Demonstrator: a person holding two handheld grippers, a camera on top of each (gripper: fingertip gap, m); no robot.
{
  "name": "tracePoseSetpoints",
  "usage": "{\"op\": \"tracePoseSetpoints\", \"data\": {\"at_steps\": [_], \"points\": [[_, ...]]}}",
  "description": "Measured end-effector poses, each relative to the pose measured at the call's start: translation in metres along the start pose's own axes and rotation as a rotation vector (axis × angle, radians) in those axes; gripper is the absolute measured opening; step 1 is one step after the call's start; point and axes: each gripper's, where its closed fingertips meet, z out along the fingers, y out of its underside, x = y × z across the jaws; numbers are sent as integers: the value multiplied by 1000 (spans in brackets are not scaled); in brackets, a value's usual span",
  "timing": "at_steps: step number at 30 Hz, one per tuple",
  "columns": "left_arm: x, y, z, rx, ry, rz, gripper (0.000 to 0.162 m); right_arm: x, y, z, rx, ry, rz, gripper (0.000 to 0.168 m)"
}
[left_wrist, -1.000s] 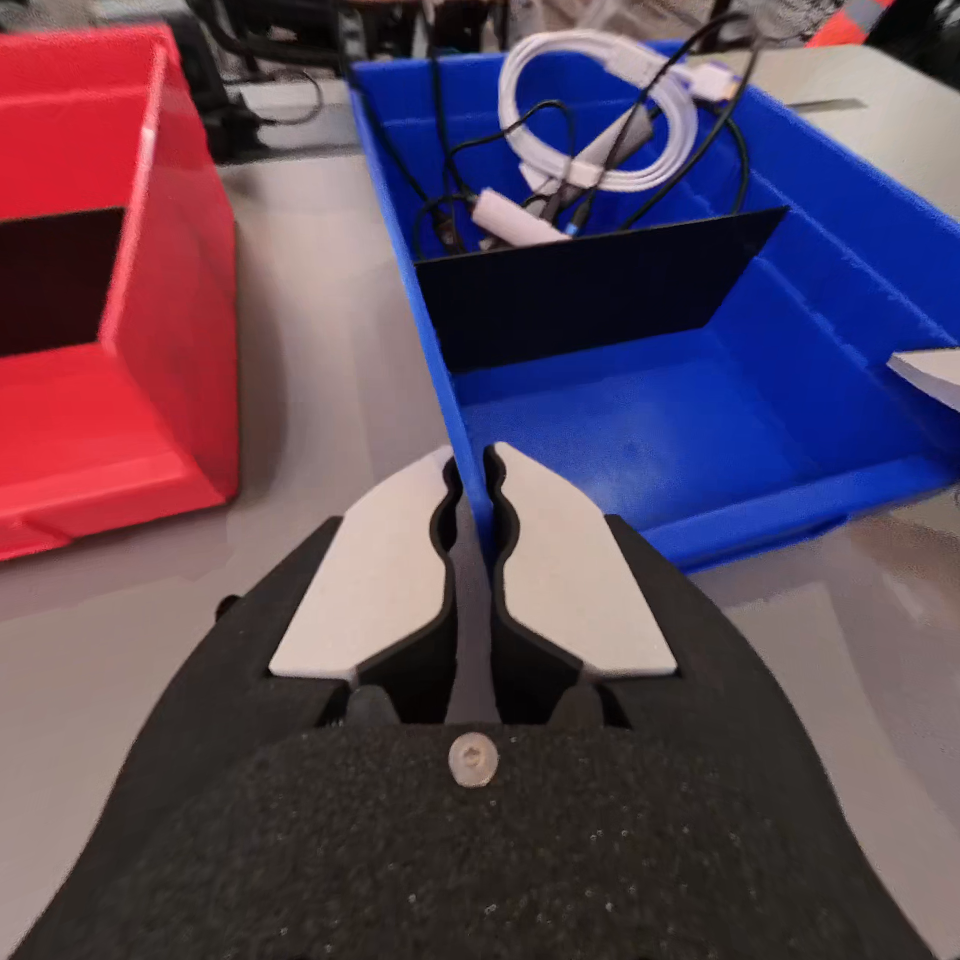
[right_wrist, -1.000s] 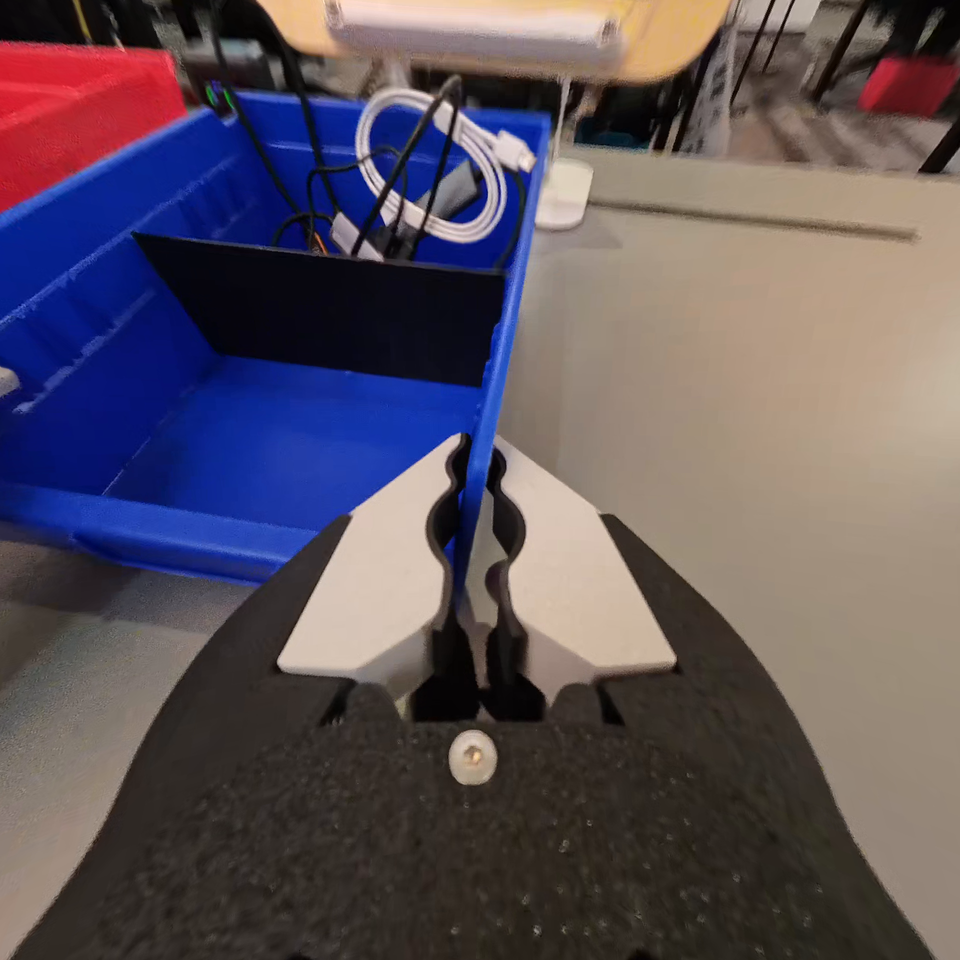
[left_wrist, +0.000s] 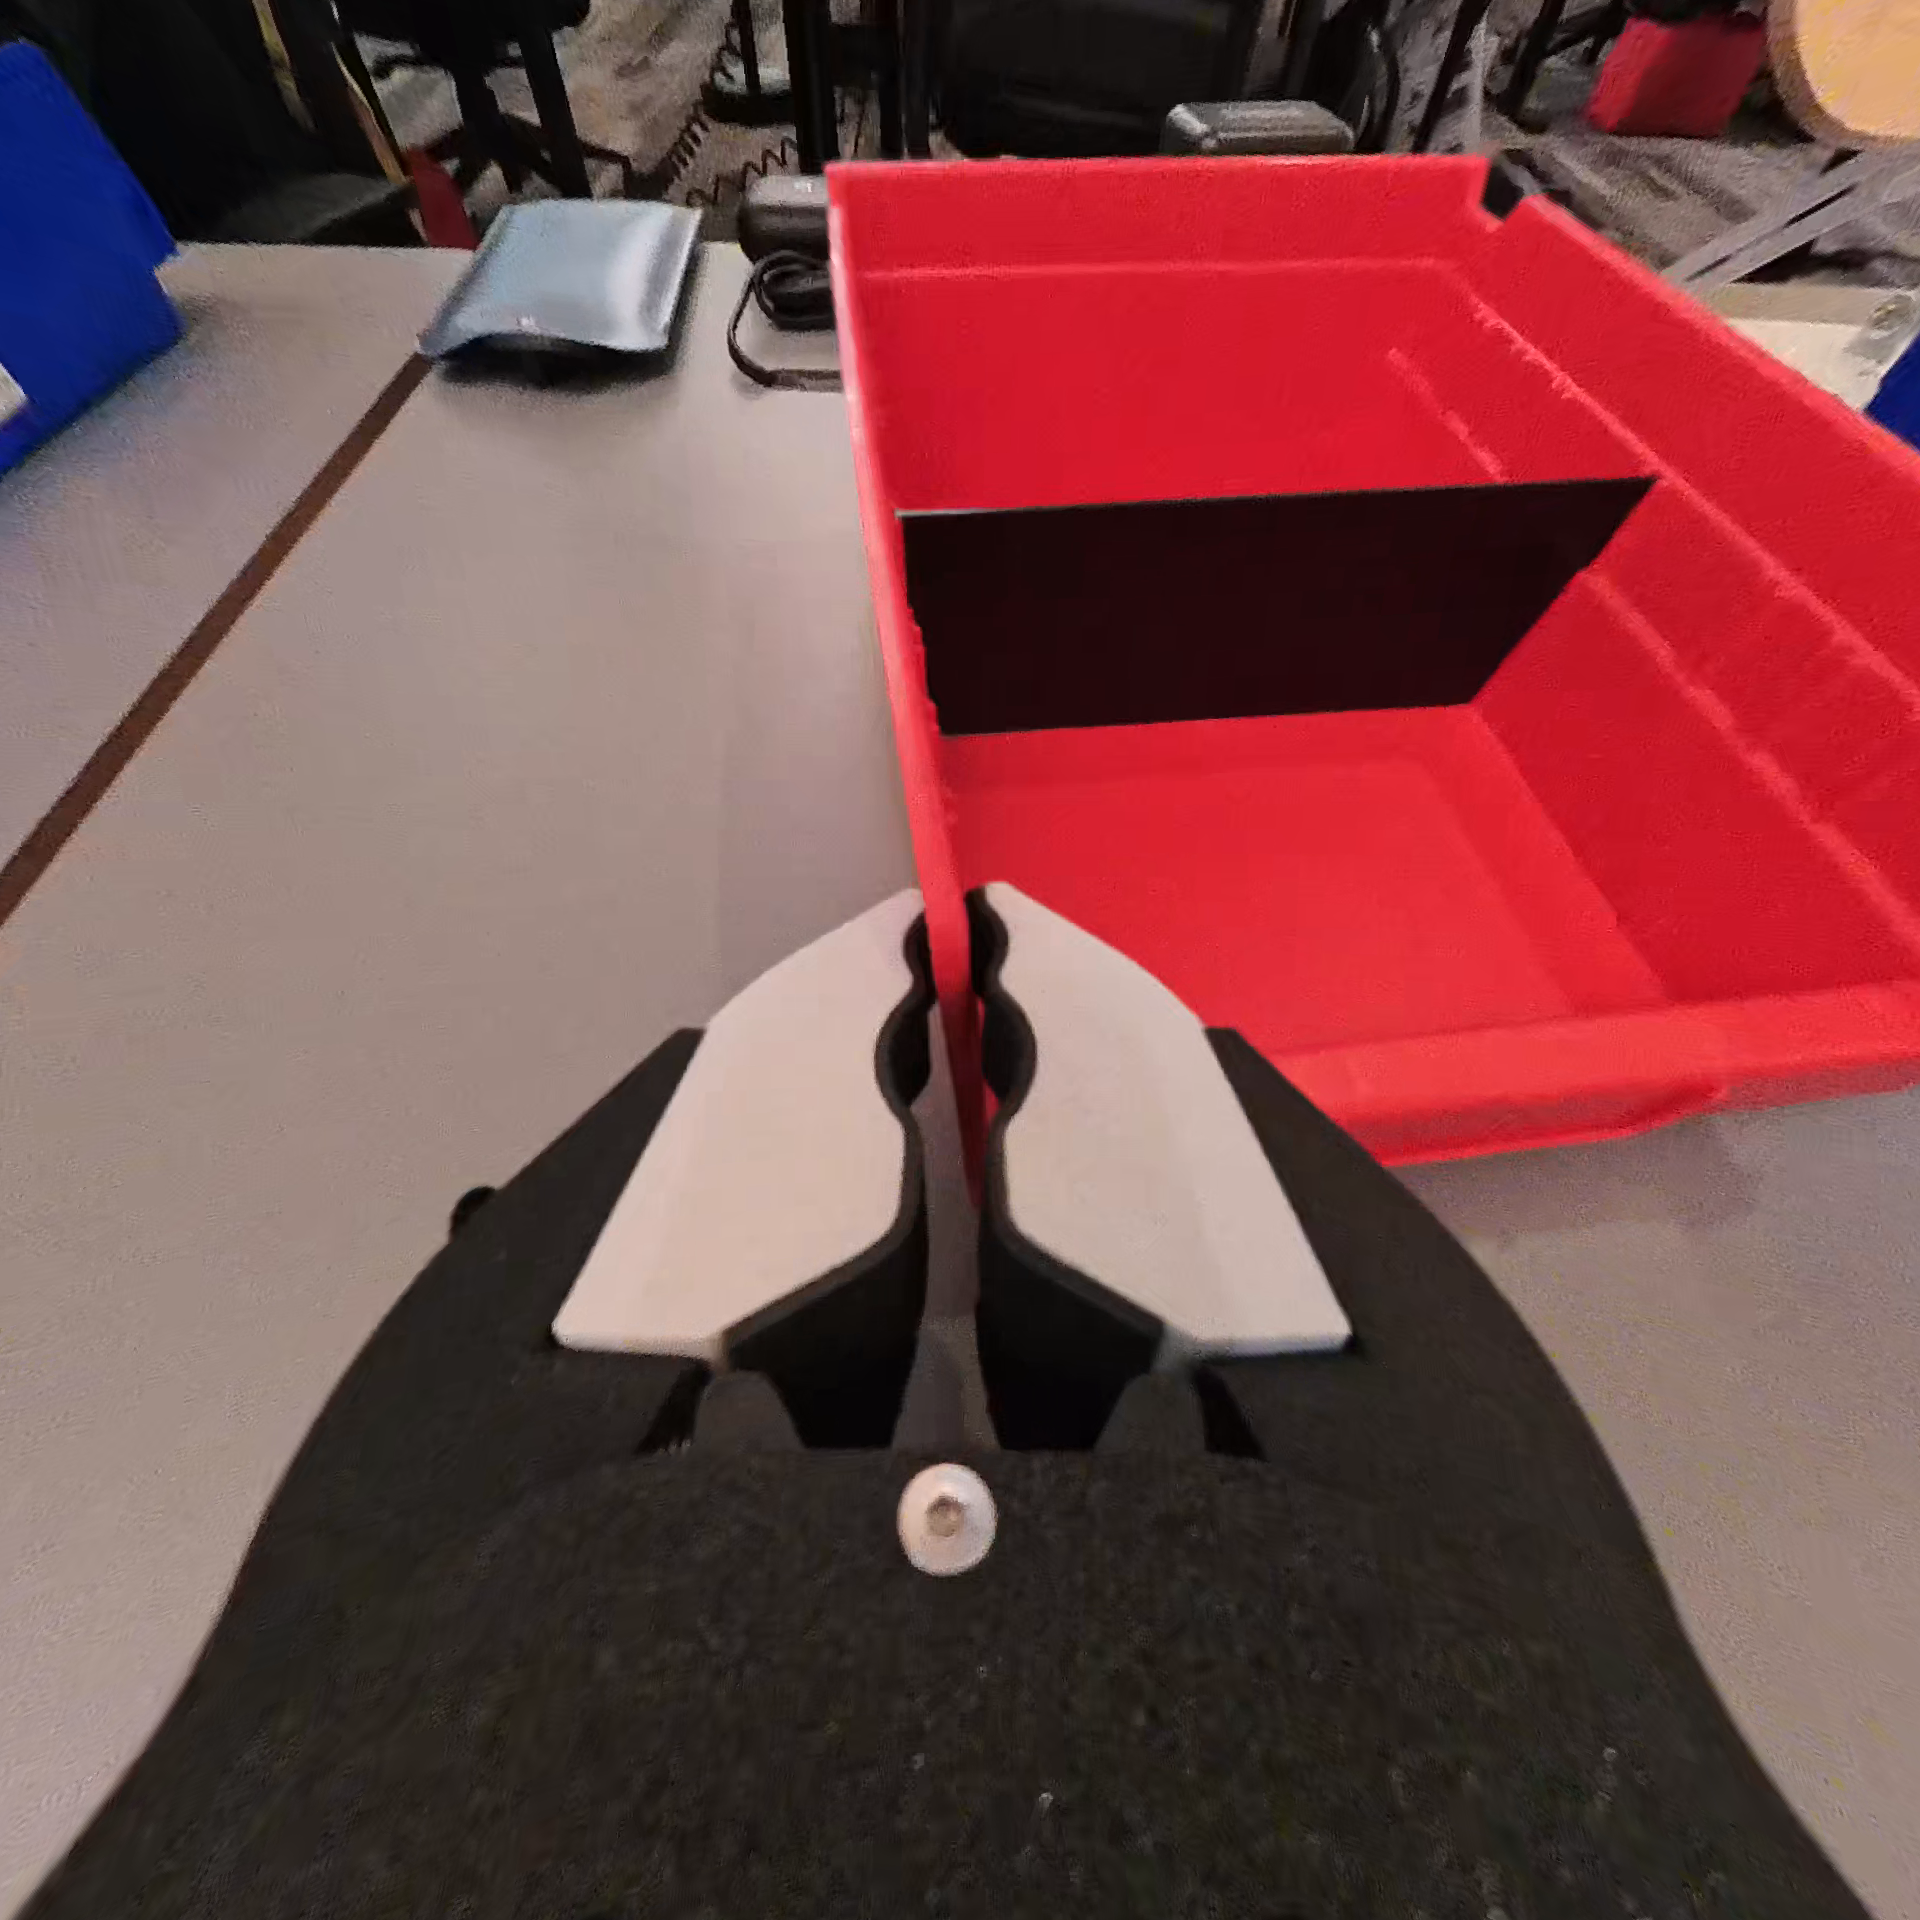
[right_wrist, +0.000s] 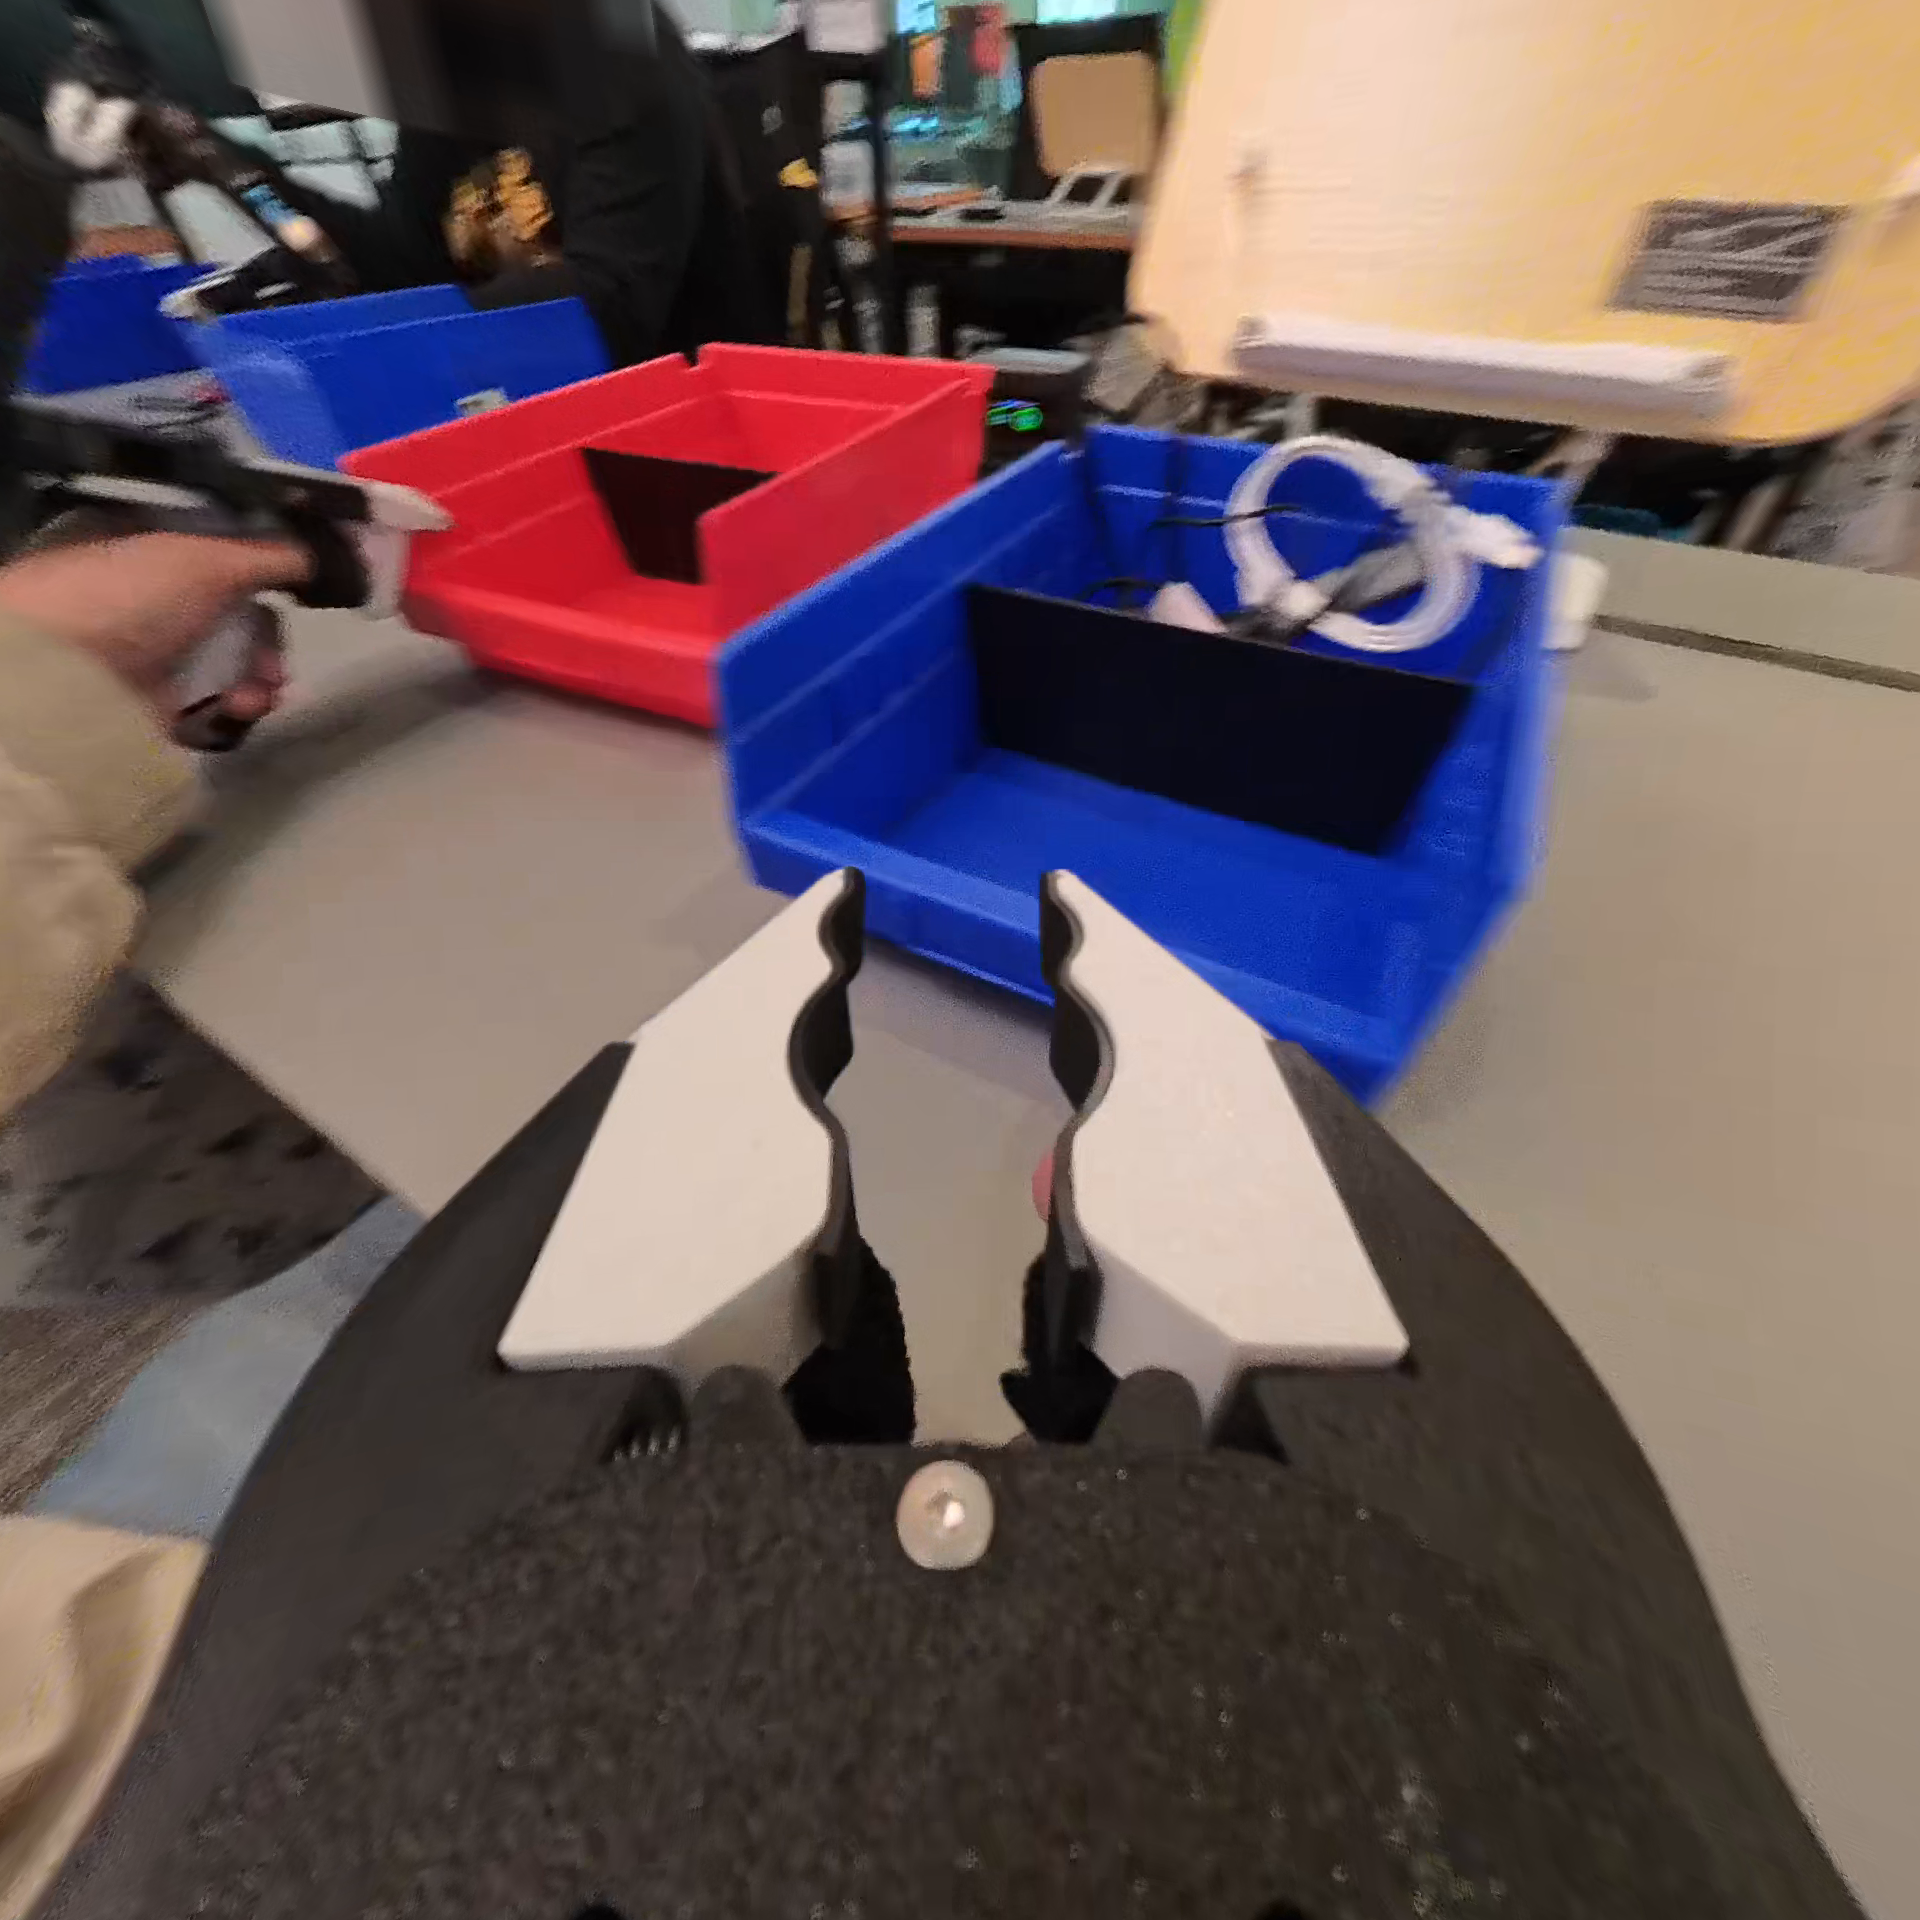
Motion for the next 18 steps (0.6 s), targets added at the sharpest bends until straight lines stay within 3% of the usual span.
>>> {"op": "tracePoseSetpoints", "data": {"at_steps": [3, 7, 11, 14, 15, 18], "points": [[9, 12, -21, -81, 3, -73, 6, -57, -2, 27, -38, -96, -56, 35], [25, 34, -65, -148, -44, -3, 7, -112, 1, 69, -86, -172, 2, 40], [36, 55, -111, -162, -56, -14, 7, -128, 14, 107, -143, -107, 53, 56], [40, 69, -142, -183, -65, -19, 7, -129, 19, 124, -143, -30, 1, 58], [42, 72, -150, -183, -63, -23, 7, -132, 25, 128, -172, -27, -21, 53], [51, 79, -170, -166, -85, -27, 7, -135, 36, 127, -235, -45, 40, 14]]}}
